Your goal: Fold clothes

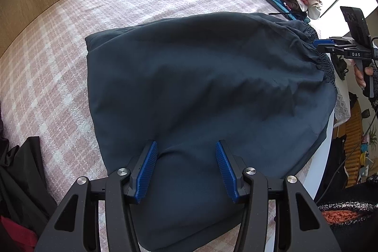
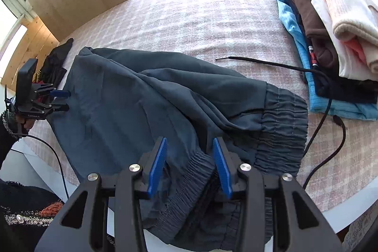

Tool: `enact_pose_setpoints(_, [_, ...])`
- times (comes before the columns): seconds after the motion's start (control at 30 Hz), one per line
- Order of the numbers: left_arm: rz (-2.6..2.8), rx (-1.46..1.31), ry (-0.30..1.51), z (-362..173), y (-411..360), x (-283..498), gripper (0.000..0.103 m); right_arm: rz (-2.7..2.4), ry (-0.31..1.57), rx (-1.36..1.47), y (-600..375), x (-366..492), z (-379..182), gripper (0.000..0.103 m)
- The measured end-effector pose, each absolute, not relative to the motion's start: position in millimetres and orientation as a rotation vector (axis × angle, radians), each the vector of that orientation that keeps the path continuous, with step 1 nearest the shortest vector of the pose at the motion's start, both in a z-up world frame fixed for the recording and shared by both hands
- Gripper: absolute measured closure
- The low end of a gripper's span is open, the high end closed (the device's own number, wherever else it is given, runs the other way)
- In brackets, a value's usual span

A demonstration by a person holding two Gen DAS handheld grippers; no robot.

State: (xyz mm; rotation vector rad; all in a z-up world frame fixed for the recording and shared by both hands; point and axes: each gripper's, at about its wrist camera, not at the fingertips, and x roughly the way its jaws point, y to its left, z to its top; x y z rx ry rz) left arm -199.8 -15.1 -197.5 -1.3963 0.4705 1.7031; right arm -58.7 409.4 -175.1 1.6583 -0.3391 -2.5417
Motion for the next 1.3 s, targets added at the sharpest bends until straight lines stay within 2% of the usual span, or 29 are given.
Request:
enact_pose_setpoints(0.13, [1.703, -1.402, 0.471, -199, -11, -200, 0.051, -2.486, -0.256, 1.636, 400, -70, -178, 0.063])
enact_pose_setpoints(0.2, [1.702, -1.402, 0.476, -200, -10, -199, 0.049, -2.445, -0.240, 1.722, 403, -80, -198, 0.063])
enact_pose_setpoints(0.47, [1.708, -1.400, 0.499, -202, -3, -196, 0.048, -2.328, -0.400, 1.723, 424, -56, -216, 0.063])
enact_pose_setpoints(0.73, [1.705, -1.398, 0.496, -204, -6, -197, 0.042, -2.289, -0.386, 1.774, 423, -53, -230, 0.062])
enact_pose_setpoints(0.9, [1.705, -1.391, 0.497, -206, -4, -197, 0.042, -2.288, -0.435, 1.781, 428, -52, -225, 0.062])
enact_pose_setpoints(1.0, [1.708, -1.386, 0.497, -207, -4, -197, 0.042, -2.320, -0.368, 1.793, 420, -48, -223, 0.063])
enact_pose_setpoints(1.07, [1.710, -1.384, 0.495, -208, -4, -196, 0.042, -2.332, -0.348, 1.814, 414, -47, -221, 0.076])
enact_pose_setpoints(1.3, [1.708, -1.375, 0.476, -206, -16, -197, 0.042, -2.466, -0.295, 1.736, 398, -40, -167, 0.081])
